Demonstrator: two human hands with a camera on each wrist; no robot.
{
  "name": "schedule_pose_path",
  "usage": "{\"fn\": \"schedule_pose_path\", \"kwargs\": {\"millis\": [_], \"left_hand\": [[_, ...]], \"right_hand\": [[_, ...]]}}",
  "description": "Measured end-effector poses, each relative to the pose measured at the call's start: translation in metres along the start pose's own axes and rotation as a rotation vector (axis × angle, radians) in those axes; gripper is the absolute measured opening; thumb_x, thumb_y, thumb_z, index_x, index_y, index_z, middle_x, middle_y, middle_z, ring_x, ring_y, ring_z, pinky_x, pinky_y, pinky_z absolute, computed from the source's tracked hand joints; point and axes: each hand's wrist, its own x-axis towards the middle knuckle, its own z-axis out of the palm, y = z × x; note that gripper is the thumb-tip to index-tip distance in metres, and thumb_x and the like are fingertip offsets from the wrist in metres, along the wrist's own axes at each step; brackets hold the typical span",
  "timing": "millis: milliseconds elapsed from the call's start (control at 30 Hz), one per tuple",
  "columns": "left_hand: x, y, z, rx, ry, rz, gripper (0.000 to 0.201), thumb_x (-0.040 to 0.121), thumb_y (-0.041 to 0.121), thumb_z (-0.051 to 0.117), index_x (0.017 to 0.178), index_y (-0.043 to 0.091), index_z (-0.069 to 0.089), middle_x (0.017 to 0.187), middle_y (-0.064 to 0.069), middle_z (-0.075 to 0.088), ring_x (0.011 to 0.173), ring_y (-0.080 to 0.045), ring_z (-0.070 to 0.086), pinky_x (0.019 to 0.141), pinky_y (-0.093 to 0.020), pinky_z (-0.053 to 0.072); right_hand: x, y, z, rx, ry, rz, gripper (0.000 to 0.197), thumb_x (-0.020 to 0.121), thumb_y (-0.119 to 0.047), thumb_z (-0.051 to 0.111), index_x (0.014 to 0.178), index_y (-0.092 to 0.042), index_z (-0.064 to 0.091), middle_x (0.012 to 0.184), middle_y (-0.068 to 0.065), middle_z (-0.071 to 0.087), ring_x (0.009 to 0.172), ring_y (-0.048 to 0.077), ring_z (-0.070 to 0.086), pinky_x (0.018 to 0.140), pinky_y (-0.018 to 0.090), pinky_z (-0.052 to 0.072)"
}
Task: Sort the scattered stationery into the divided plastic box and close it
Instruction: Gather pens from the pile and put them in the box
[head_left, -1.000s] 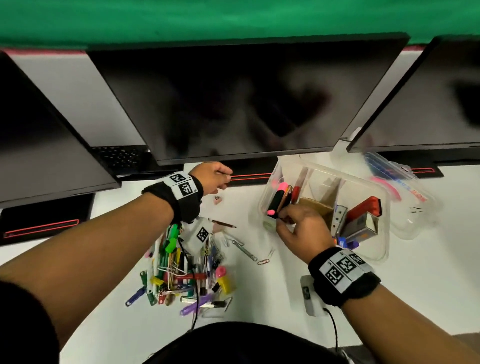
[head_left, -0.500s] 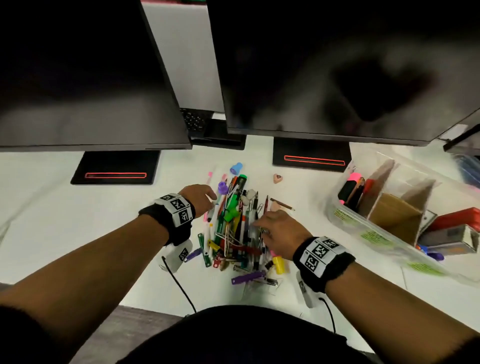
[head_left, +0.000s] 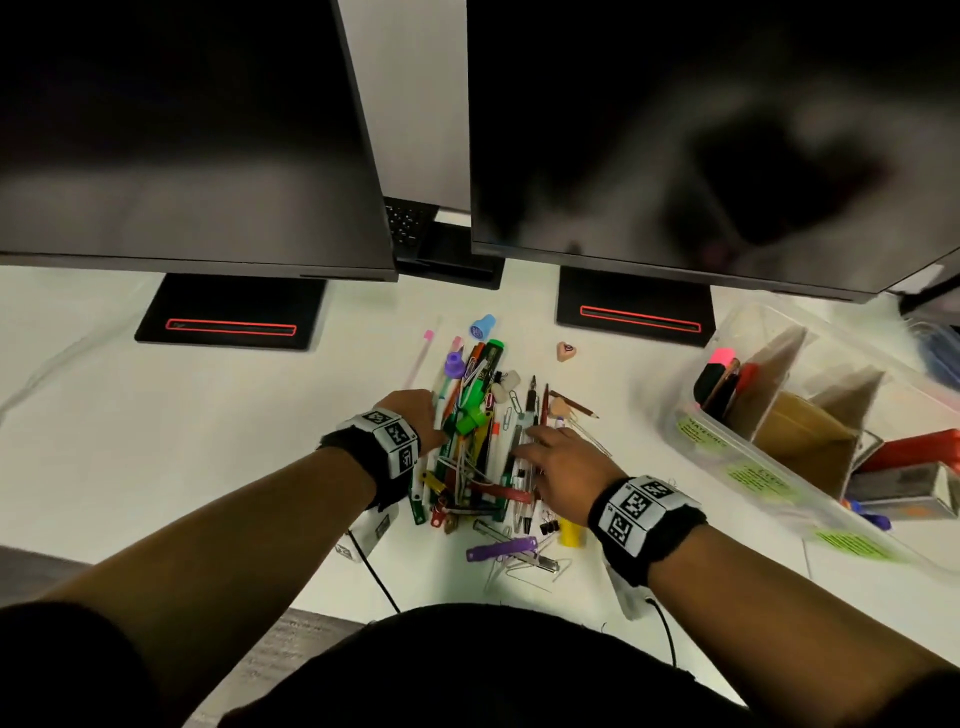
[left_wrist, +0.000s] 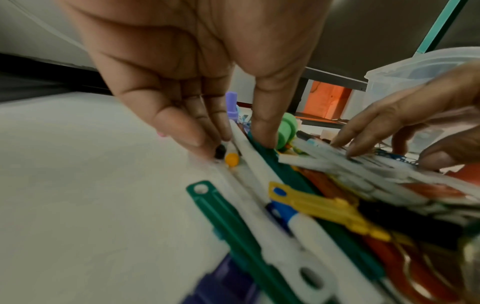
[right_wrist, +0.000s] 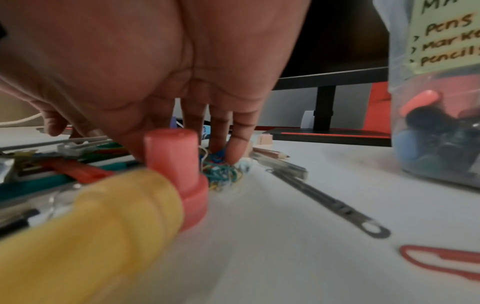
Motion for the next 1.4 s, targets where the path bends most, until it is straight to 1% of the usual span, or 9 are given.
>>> {"fn": "schedule_pose_path", "kwargs": {"millis": [167,367,467,733,867,933,1033,1200,1400], "left_hand": [[0.002,-0.001,0.001,-0.015,-0.001,-0.023,0.044,0.081,0.036,0.067,0.111,0.007,0.054,0.116,-0.011,0.062,0.108,-0.028,0.058,0.085,-0.032,0.045],[0.003,-0.005,0.004,0.000,0.031,-0.034,0.041,0.079,0.034,0.070,0.109,0.009,0.055,0.113,-0.010,0.063,0.105,-0.029,0.059,0.083,-0.032,0.046],[0.001,-0.006,0.006,-0.009,0.037,-0.040,0.036,0.080,0.029,0.069,0.107,0.010,0.055,0.111,-0.011,0.064,0.102,-0.030,0.061,0.079,-0.031,0.047],[-0.001,-0.006,0.011,-0.025,0.051,-0.035,0.030,0.084,0.015,0.059,0.111,0.008,0.049,0.109,-0.014,0.062,0.099,-0.033,0.062,0.071,-0.031,0.043],[-0.003,-0.006,0.010,-0.063,0.062,-0.029,0.027,0.086,0.012,0.055,0.112,0.008,0.047,0.107,-0.015,0.062,0.096,-0.033,0.062,0.073,-0.033,0.046],[-0.002,-0.007,0.010,-0.100,0.064,-0.034,0.029,0.086,0.010,0.054,0.114,0.009,0.048,0.109,-0.014,0.063,0.097,-0.032,0.062,0.073,-0.031,0.046],[0.001,-0.011,0.006,-0.193,0.064,-0.065,0.035,0.083,0.010,0.057,0.118,0.013,0.050,0.114,-0.012,0.062,0.101,-0.031,0.061,0.075,-0.028,0.046],[0.007,-0.015,-0.007,-0.281,0.145,-0.103,0.033,0.086,0.015,0.056,0.119,0.011,0.055,0.119,-0.012,0.062,0.109,-0.030,0.058,0.078,-0.027,0.043],[0.018,-0.029,-0.022,-0.426,0.220,-0.216,0.032,0.090,0.010,0.045,0.121,0.012,0.053,0.121,-0.013,0.060,0.108,-0.032,0.058,0.079,-0.030,0.042]], "right_hand": [[-0.001,0.012,-0.001,-0.014,0.001,0.055,0.049,0.088,-0.012,0.045,0.136,-0.021,0.044,0.145,0.007,0.038,0.129,0.030,0.039,0.106,0.040,0.037],[0.013,0.004,-0.009,0.202,0.220,0.291,0.027,0.089,-0.007,0.045,0.113,-0.005,0.058,0.114,0.015,0.058,0.105,0.032,0.057,0.084,0.031,0.046],[0.023,0.001,-0.012,0.258,0.203,0.369,0.023,0.091,-0.011,0.046,0.108,-0.002,0.057,0.113,0.017,0.061,0.103,0.031,0.058,0.082,0.029,0.046],[0.032,0.000,-0.012,0.238,0.142,0.442,0.033,0.088,-0.015,0.055,0.116,-0.001,0.048,0.119,0.017,0.059,0.109,0.029,0.057,0.084,0.030,0.046],[0.033,0.004,-0.010,0.261,0.176,0.467,0.026,0.086,-0.006,0.052,0.112,-0.002,0.048,0.112,0.016,0.062,0.101,0.030,0.061,0.074,0.028,0.044],[0.032,0.007,-0.010,0.246,0.189,0.467,0.033,0.087,-0.004,0.049,0.119,-0.002,0.046,0.116,0.017,0.062,0.105,0.030,0.060,0.080,0.029,0.046],[0.029,0.011,-0.012,0.197,0.179,0.461,0.049,0.091,-0.003,0.041,0.139,-0.004,0.033,0.132,0.017,0.053,0.122,0.029,0.052,0.101,0.030,0.040],[0.025,0.015,-0.011,0.090,0.156,0.438,0.047,0.090,-0.001,0.037,0.137,-0.009,0.035,0.126,0.017,0.057,0.114,0.030,0.057,0.093,0.033,0.045],[0.022,0.015,-0.010,-0.003,0.155,0.418,0.045,0.094,-0.005,0.031,0.139,-0.005,0.032,0.127,0.017,0.056,0.115,0.030,0.055,0.097,0.034,0.043]]}}
